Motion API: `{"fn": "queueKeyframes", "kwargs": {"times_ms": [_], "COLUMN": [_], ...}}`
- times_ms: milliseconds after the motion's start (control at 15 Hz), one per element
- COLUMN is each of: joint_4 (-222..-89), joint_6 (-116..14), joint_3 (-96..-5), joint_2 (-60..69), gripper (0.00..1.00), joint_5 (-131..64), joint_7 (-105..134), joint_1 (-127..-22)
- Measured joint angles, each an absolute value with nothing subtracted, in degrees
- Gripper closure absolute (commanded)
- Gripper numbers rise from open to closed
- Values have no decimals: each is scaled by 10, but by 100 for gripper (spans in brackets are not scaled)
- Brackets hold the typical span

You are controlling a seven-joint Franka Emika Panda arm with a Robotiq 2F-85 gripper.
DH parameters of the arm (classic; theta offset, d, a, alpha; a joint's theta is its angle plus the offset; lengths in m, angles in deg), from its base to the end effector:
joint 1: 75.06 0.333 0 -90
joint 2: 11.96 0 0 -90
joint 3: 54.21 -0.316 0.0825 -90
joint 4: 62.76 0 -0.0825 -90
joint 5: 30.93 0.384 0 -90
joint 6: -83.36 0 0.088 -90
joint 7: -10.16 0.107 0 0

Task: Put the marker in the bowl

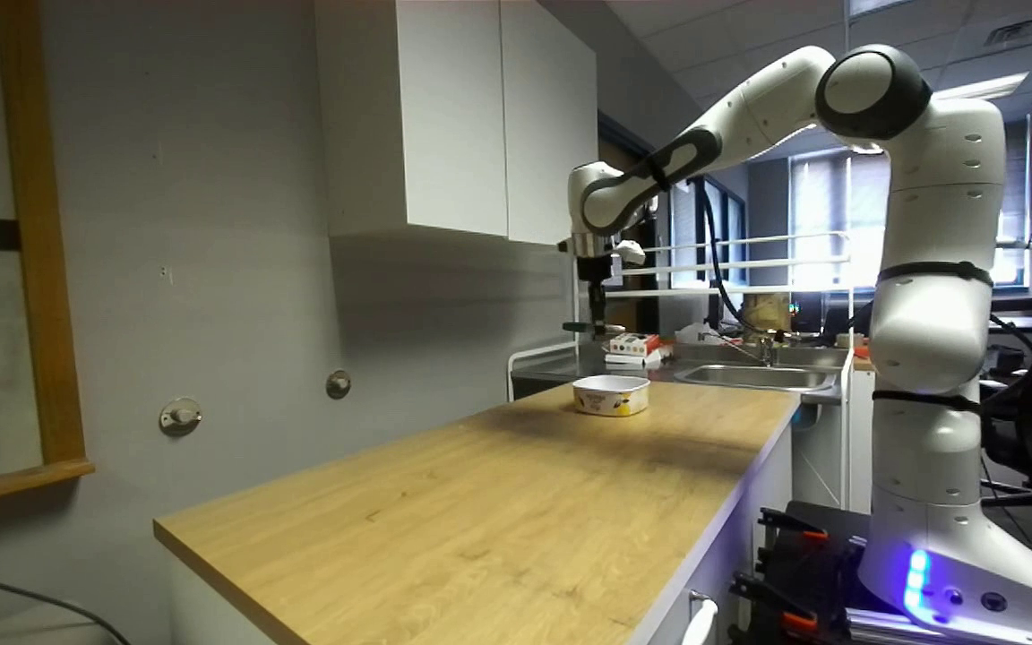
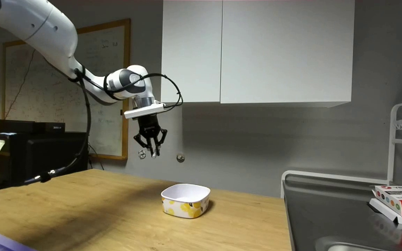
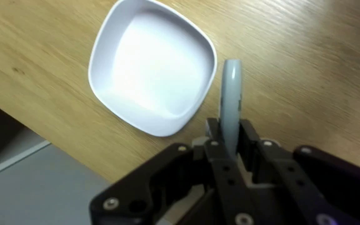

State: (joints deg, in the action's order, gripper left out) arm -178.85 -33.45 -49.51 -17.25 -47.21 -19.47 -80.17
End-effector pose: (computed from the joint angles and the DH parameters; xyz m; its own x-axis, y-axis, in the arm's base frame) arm 0.5301 -0.1086 0.5006 0.8973 0.4387 -0.0491 0.4352 -0.8604 0.2652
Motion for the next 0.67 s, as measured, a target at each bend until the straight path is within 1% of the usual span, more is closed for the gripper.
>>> {"fn": "queueKeyframes", "kwargs": {"times_ms": [333,667], "joint_4": [-1807,-1809], "joint_6": [-363,-391], "joint_3": [-453,-450], "joint_2": [-183,-135], "gripper": [94,94], "joint_5": [-428,-340], "joint_7": [-189,-186], "joint_1": [-825,-824]}}
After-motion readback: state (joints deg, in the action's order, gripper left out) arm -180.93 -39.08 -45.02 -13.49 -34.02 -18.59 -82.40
